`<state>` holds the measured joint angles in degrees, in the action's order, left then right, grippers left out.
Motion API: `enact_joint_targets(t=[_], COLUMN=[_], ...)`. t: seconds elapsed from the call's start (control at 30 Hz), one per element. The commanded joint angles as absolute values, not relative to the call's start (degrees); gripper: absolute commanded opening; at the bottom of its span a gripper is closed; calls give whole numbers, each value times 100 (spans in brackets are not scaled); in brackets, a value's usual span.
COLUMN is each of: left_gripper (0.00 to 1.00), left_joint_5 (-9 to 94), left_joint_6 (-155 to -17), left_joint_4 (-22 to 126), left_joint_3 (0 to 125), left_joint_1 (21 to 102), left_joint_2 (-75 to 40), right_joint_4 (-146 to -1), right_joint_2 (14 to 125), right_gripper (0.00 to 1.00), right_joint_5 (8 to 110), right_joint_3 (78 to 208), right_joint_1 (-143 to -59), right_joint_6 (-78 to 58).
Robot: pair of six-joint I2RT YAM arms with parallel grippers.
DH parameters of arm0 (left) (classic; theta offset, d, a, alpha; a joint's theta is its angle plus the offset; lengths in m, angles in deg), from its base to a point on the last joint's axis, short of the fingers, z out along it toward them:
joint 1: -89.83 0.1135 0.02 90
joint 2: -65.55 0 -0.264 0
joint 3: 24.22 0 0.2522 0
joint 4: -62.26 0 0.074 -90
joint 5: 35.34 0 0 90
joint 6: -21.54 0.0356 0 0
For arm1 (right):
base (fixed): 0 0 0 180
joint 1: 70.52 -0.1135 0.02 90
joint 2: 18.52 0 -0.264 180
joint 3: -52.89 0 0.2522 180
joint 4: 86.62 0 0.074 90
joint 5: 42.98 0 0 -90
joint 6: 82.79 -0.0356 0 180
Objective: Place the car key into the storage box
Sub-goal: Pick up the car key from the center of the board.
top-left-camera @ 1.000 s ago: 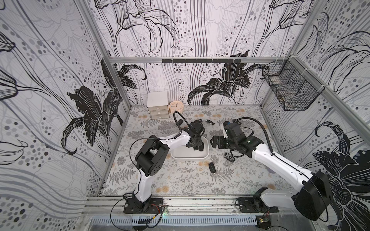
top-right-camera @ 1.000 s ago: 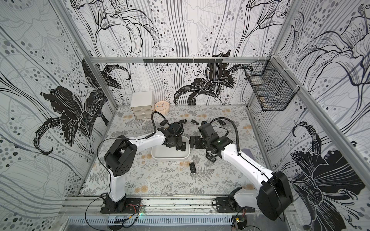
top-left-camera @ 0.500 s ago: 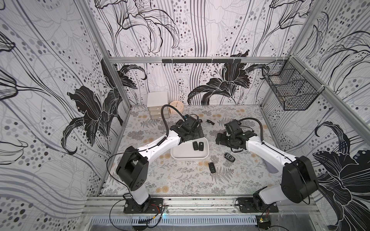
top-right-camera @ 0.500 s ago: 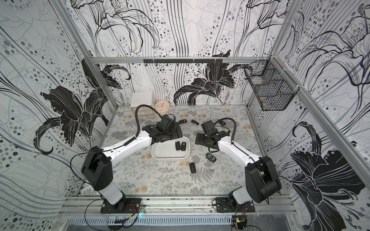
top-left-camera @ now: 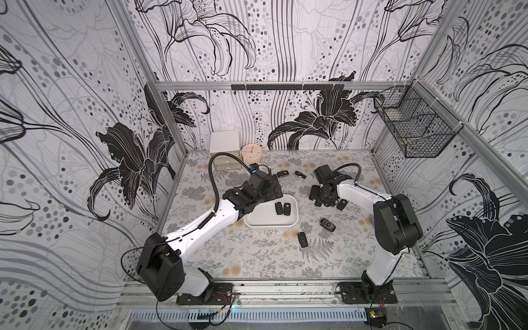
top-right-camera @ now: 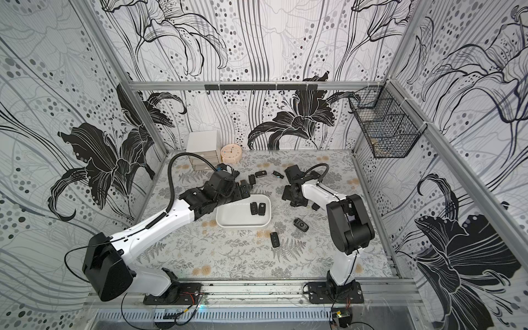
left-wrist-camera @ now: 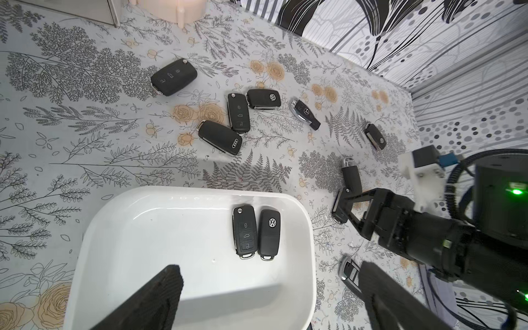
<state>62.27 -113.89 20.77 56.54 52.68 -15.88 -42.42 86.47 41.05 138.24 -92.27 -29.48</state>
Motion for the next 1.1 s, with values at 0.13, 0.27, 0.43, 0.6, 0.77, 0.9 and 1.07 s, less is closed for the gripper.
enact_joint_targets(t=[0.13,0.27,0.43,0.6,0.77,0.9,1.07], left_gripper=[99,99,99,99,99,99,99], left_joint_5=[6353,6285,6035,5958,5883,5884,5923], left_joint_6=[-11172,-11153,-11114,-11064,-11058,-11057,-11150], left_joint_4=[2028,2018,2006,2028,2036,2054,2085], left_joint_3=[5687,5661,5703,5692,5673,5652,5547], left_joint_1=[5345,5424,5511,5538,5568,5582,5653], left_joint_2=[-1457,-1410,-1430,-1444,-1446,-1444,-1431], right_joint_4=[-3884,-3850,-3858,-3824,-3750,-3677,-3508], right_joint_2=[9138,9352,9503,9613,9491,9162,8668], right_gripper=[70,64,60,47,37,34,34], right_joint_5=[3895,3868,3832,3762,3722,3678,3596], right_joint_3=[14213,14328,14368,14396,14384,14327,14320], right_joint_1=[-9214,-9205,-9187,-9170,-9179,-9209,-9395], right_joint_6=[-3026,-2987,-2990,-2942,-2930,-2944,-2940])
